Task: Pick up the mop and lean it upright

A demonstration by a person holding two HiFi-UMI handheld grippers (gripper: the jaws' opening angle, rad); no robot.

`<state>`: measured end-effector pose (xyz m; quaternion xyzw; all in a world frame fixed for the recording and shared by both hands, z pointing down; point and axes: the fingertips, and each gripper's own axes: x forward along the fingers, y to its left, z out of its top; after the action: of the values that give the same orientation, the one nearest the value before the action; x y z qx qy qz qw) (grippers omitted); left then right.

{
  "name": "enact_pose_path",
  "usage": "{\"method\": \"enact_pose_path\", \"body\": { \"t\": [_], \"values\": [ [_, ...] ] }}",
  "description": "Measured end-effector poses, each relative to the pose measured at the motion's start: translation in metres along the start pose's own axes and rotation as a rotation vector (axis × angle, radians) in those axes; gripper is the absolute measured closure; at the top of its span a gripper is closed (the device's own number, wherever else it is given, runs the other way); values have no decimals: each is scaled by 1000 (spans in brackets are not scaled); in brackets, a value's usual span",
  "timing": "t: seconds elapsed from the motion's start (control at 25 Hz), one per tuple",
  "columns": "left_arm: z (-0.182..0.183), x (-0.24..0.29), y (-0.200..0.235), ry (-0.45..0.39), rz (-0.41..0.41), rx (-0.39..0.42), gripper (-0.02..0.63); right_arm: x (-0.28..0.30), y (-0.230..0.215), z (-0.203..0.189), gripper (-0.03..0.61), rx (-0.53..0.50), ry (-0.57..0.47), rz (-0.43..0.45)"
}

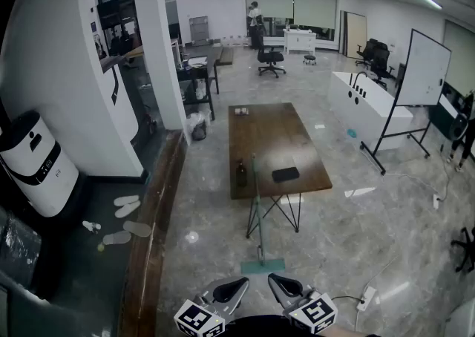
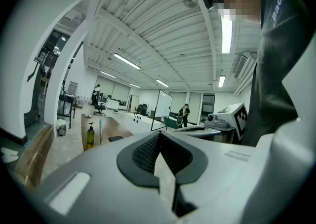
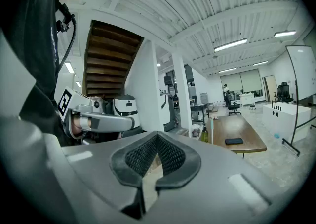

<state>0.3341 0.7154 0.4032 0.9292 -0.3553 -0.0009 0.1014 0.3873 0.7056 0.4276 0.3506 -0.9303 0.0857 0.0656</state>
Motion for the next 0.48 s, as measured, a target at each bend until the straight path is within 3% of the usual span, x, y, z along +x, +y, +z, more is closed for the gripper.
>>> {"method": "enact_pose_path", "body": {
  "t": [0.48],
  "values": [
    [-4, 12, -5, 14, 19, -14, 595, -6, -11, 1, 577, 27, -35, 37]
  ]
}}
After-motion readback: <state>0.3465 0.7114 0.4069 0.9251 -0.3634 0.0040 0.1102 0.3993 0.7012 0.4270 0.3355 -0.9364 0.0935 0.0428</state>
